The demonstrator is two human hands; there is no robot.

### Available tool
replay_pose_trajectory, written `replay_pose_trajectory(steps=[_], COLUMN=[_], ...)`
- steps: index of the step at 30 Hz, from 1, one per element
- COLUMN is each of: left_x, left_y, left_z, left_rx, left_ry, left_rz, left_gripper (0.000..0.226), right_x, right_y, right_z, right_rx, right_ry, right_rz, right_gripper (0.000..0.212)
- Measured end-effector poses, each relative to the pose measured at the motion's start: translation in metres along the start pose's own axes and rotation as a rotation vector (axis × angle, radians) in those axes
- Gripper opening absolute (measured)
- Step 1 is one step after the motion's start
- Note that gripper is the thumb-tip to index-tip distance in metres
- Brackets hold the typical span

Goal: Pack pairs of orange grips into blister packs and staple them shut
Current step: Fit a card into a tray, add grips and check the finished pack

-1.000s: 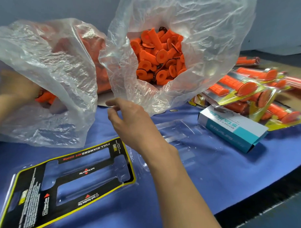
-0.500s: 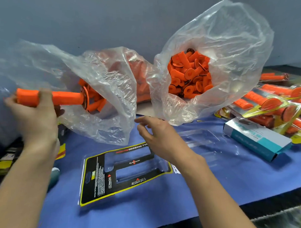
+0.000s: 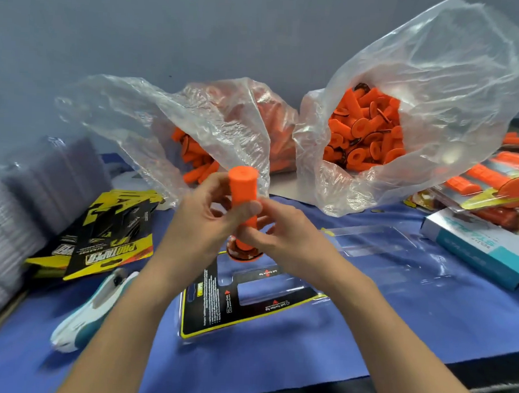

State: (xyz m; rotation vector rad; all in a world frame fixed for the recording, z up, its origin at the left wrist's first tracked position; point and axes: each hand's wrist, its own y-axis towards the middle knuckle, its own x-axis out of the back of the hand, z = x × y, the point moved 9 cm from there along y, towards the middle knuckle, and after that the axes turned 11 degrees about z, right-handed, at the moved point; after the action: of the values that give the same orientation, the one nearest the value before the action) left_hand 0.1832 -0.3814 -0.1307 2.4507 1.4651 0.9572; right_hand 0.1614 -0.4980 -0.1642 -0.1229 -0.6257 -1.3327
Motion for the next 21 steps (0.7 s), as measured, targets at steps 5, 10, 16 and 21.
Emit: replay_pose_trajectory(steps=[5,10,16,21], left_x=[-0.001,-0.018,-0.008,-0.006], left_y=[-0.002,-0.020,-0.026,-0.029], left_z=[0.010,0.034,0.027,0.022], left_rx=[0.069,0.192,0.138,0.127], left_ry=[0.007,-0.213,-0.177,-0.042], left_rz=[0.051,0.150,0.060,0.087], left_gripper=[0.044,0.054,0.064,0.064], right_x=[0.018,0.012,0.004,0.011], right_y=[-0.002,-0.006,-0.010,-0.018], right_z=[-0.013,-0.027,-0.034,-0.050], right_rx=[0.008,0.007,-0.038,-0.121], right_ry=[0.493,0.894,1.090,1.135], right_rz=[-0.148,-0.185,-0.158,-0.231], right_gripper=[0.022,0.021,0.041,0.030])
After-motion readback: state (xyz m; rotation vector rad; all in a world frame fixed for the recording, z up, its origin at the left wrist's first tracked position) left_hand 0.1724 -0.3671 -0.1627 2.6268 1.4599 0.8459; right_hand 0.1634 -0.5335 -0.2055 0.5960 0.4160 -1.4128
